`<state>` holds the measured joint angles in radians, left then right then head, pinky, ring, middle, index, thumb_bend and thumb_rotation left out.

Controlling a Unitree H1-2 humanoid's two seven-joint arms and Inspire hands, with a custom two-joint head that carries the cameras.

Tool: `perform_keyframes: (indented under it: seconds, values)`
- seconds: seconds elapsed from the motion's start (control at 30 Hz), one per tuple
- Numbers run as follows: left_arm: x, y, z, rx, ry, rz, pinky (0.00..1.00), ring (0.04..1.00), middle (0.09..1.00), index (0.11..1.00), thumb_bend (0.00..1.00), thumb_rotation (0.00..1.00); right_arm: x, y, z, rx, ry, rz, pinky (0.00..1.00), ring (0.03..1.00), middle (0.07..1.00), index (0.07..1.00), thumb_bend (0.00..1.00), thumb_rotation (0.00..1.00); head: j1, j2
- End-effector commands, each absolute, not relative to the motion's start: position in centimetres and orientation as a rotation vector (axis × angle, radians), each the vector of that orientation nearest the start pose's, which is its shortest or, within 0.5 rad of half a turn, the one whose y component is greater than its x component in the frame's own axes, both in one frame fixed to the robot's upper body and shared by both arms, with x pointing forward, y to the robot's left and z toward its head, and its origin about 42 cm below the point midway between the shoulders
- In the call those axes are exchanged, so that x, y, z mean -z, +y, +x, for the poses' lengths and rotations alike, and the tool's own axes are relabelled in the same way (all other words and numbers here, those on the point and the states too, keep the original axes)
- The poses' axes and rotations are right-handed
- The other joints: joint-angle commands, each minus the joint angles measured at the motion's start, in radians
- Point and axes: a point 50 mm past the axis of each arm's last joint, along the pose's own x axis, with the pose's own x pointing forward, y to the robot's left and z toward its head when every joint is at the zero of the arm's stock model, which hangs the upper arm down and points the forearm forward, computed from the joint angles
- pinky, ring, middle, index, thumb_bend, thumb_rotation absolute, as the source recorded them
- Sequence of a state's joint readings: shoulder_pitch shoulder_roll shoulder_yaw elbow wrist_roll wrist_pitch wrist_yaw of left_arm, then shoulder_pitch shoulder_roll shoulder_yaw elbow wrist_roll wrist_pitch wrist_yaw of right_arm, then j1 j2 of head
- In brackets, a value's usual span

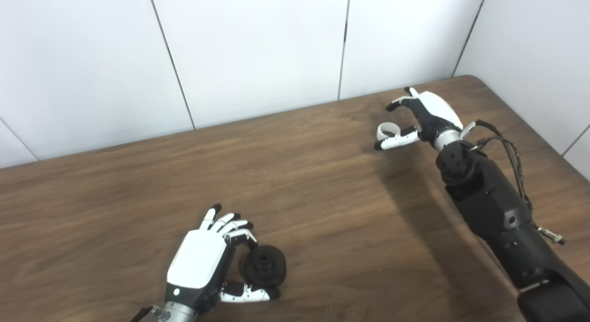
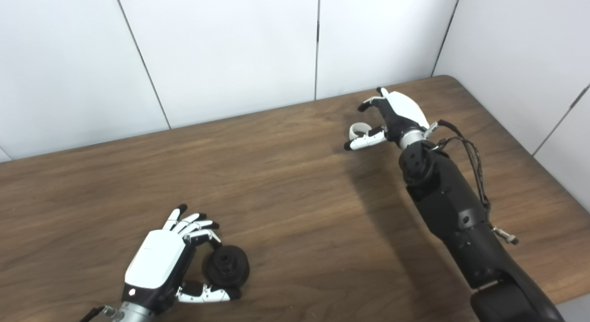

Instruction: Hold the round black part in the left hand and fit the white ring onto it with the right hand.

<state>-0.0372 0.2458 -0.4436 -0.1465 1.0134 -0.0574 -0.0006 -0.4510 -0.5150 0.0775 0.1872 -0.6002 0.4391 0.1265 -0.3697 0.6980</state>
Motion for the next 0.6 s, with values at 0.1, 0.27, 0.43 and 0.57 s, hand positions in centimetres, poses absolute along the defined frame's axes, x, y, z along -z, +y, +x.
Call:
perform_keyframes:
  seconds: [0.1,0.27,0.43,0.57]
  values:
    - [-12.3,17.1,26.2,0.414,-0.378,1.245,1.00,0.870,0.776,0.484,0.52,0.05,-26.0,-37.7,43.3,0.238,0.137,-1.126,1.00,1.000,0.997,0.748,0.85,0.29,-0.003,-0.001]
    - [-12.3,17.0,26.1,0.415,-0.377,1.243,1.00,0.870,0.774,0.484,0.52,0.06,-26.0,-38.1,43.8,0.232,0.158,-1.147,1.00,1.000,0.988,0.743,0.85,0.28,0.005,-0.001]
    - [-12.3,17.0,26.2,0.411,-0.383,1.246,1.00,0.864,0.771,0.484,0.52,0.06,-25.9,-38.4,44.2,0.229,0.179,-1.157,1.00,1.000,0.983,0.740,0.84,0.27,0.005,-0.001]
    - [-12.3,17.1,26.2,0.412,-0.385,1.248,1.00,0.865,0.772,0.484,0.52,0.05,-25.8,-38.7,44.3,0.225,0.193,-1.161,1.00,1.000,0.980,0.735,0.84,0.27,0.001,0.000]
